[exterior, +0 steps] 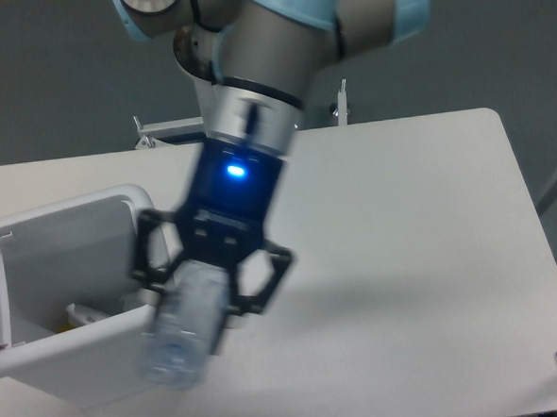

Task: Place the trash in the trash can
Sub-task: 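Lift the water bottle and carry it into the trash bin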

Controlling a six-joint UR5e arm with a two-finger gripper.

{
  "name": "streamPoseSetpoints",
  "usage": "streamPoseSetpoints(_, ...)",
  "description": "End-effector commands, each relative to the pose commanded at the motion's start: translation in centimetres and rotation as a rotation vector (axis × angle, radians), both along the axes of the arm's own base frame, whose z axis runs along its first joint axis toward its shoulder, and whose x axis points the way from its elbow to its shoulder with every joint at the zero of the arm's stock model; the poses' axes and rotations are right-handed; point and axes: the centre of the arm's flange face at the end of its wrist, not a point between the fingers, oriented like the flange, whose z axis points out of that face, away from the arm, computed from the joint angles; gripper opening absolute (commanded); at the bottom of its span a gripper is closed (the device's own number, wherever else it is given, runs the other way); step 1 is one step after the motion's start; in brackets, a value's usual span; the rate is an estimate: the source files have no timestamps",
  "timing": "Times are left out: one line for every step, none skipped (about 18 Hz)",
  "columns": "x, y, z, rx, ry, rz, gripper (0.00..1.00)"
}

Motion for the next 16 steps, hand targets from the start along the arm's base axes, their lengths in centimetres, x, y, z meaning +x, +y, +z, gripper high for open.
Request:
streamPoseSetpoints(1.7,0.3,-0.1,-0.002,-0.002,-0.024,0.59)
streamPoseSetpoints(2.8,0.5,-0.2,-0.005,-0.005,-0.039,0.59)
streamPoseSetpoints(3.6,0.7,-0.5,-0.011,-0.010,-0.051,0.59)
streamPoseSetpoints(4.6,1.0,-1.1,-0.020,-0.015,-0.066,0.59)
streamPoseSetpoints(5.4,1.1,-1.5,-0.028,-0.018,-0.077,0.59)
streamPoseSetpoints(5.7,1.2,-2.2,-0.040,-0.026,-0.082,0.60)
streamPoseSetpoints(5.9,1.3,-2.7,-0.047,-0.032,-0.087,0.59)
streamPoseSetpoints(6.1,1.6,-3.2,-0.054,-0.037,-0.090,0.60)
streamPoseSetpoints(6.6,1.8,-3.5,-0.060,-0.041,-0.098,0.60)
streamPoseSetpoints(7.1,2.0,-4.3,-0.071,-0.050,-0.108,0.60)
streamPoseSetpoints(7.4,1.8,-5.5,-0.093,-0.062,-0.110,0.60)
streamPoseSetpoints(7.4,1.6,-6.5,-0.108,-0.072,-0.109,0.60)
streamPoseSetpoints(7.4,1.6,-6.9,-0.114,-0.079,-0.107,0.60)
streamPoseSetpoints(7.5,1.7,-7.5,-0.125,-0.086,-0.109,0.60)
streamPoseSetpoints(7.4,1.7,-7.8,-0.128,-0.087,-0.110,0.61)
streamPoseSetpoints(7.4,1.8,-8.1,-0.132,-0.090,-0.110,0.62)
